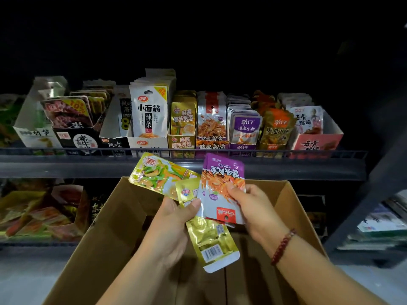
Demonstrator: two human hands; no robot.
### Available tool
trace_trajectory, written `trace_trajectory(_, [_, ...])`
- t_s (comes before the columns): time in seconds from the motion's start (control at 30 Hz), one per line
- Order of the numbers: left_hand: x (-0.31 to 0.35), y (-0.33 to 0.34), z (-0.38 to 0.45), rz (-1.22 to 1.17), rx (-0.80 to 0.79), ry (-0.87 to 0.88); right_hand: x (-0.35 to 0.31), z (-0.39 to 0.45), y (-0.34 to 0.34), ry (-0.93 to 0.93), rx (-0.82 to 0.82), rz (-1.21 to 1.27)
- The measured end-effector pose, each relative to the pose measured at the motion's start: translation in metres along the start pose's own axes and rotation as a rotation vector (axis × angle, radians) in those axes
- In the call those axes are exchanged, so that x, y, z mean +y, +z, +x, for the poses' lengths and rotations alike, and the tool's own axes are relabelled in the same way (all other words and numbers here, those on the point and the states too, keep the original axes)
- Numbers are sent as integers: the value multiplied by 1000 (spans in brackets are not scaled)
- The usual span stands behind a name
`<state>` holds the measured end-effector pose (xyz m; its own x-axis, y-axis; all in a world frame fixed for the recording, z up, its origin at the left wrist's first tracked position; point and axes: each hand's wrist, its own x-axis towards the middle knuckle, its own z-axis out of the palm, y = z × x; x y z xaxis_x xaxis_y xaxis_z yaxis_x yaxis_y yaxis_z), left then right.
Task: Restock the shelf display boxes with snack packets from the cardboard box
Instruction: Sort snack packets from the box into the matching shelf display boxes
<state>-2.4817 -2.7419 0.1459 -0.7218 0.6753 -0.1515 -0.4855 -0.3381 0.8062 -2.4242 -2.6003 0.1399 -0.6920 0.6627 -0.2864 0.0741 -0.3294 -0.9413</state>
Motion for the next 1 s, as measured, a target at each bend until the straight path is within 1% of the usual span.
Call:
trace_trajectory(0.1, [-2, 0, 0, 8, -20, -31, 4, -1, 6, -30, 55, -8])
trace_trajectory(0.2, [-2, 1, 0, -22, -20, -29, 3, -1, 6, -113, 29, -36])
trace_trajectory(0.37, [-1, 0, 1, -12, 48, -22, -4, 3, -4, -156, 80, -66])
trace_trajectory(0.43, [3, -3, 1, 22, 56, -26, -10, 6, -10, -198, 70, -178])
trace_trajectory(0.47, [5, -5, 1, 40, 44, -36, -14, 7, -14, -221, 38, -268])
trace_trajectory(0.53, [9, -8, 2, 79, -8, -80, -21, 10, -21, -236, -81, -412])
trace_trajectory(0.6, [13, -10, 1, 144, -106, -147, -27, 13, -28, -192, -235, -491])
trace_trajectory(0.63, [14, -10, 0, 169, -156, -184, -29, 15, -31, -159, -288, -508])
trace_trajectory(0.67, [14, -10, 0, 180, -189, -213, -30, 17, -34, -124, -307, -506])
trace_trajectory(0.73, [14, -9, -1, 166, -193, -229, -31, 21, -40, -78, -254, -466])
trace_trajectory(0.83, [12, -9, 2, 116, -112, -191, -31, 22, -42, -101, -23, -383])
trace_trajectory(0.9, [11, -10, 3, 120, -86, -164, -28, 21, -39, -135, 108, -326])
trace_trajectory(0.93, [10, -10, 4, 125, -77, -151, -25, 19, -36, -139, 142, -305])
trace_trajectory(1.0, [8, -9, 4, 122, -45, -117, -17, 15, -30, -125, 143, -276])
